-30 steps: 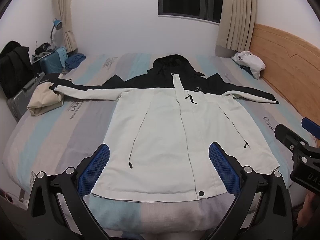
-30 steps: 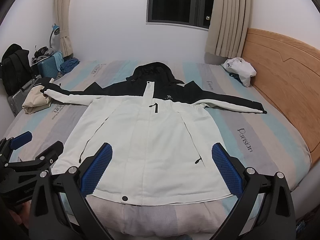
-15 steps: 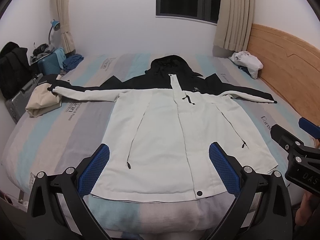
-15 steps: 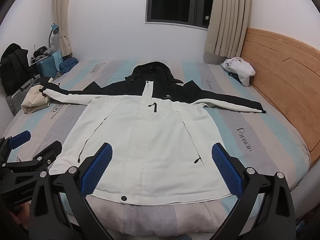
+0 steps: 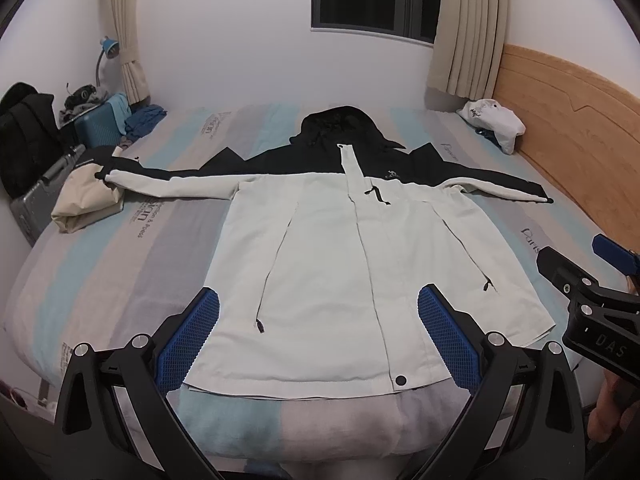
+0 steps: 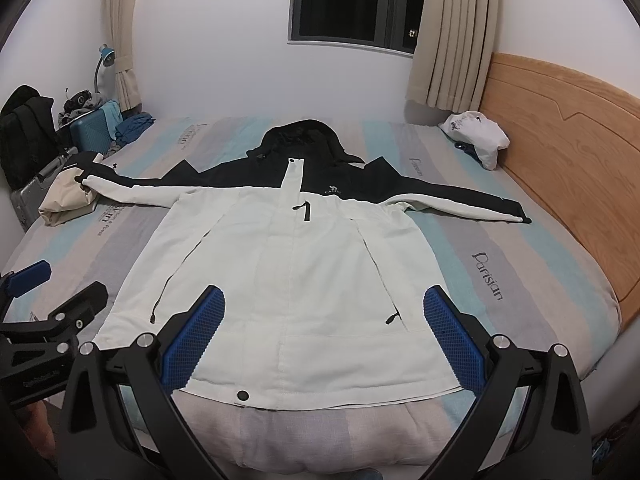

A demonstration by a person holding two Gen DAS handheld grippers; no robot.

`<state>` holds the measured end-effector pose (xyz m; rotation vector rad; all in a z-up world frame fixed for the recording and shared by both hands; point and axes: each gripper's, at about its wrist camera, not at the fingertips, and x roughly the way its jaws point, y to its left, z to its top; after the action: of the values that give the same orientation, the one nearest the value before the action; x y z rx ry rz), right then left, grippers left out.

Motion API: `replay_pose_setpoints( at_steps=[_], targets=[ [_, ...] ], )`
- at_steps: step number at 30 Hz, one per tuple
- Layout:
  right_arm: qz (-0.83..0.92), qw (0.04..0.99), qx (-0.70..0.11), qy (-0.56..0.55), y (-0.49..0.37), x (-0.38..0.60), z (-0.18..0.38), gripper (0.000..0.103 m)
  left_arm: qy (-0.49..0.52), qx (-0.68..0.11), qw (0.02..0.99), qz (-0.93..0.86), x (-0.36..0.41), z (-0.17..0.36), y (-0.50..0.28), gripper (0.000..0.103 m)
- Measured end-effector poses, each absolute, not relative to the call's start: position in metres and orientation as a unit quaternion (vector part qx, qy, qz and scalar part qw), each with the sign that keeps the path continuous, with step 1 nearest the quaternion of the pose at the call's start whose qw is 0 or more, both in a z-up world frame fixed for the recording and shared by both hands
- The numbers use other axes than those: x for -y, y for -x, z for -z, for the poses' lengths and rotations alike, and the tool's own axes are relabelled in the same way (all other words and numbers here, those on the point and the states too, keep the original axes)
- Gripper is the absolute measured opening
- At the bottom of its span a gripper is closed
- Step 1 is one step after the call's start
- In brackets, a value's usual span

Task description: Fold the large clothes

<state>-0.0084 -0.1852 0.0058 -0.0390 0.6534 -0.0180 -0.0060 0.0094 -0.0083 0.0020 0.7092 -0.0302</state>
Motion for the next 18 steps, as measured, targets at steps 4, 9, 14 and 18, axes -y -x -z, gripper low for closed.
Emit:
replay_pose_setpoints(
  at_steps=[4, 9, 14, 18],
  targets=[
    [0.010, 0.947, -0.321, 0.020, 0.0079, 0.1852, -0.0050, 0.096, -0.001, -0.347, 0.938, 0.015, -0.0088, 0.0076, 0.0060, 0.097],
    [0.010, 0.946, -0.323, 0.020, 0.0062, 0.1857, -0.0043, 0.096, 0.001, -0.348, 0.937, 0.015, -0.0093, 0.0073, 0.0060, 0.097],
    [0.010, 0.947, -0.321, 0.020, 0.0063, 0.1854, -0.0049, 0.096, 0.002, -0.349, 0.937, 0.014, -0.0101, 0.0076, 0.0064, 0.097],
    [0.010, 0.946, -0.322, 0.023, 0.0048, 0.1877, -0.0036, 0.096, 0.001, -0.348, 0.938, 0.014, -0.0097, 0.0065, 0.0059, 0.097]
  ],
)
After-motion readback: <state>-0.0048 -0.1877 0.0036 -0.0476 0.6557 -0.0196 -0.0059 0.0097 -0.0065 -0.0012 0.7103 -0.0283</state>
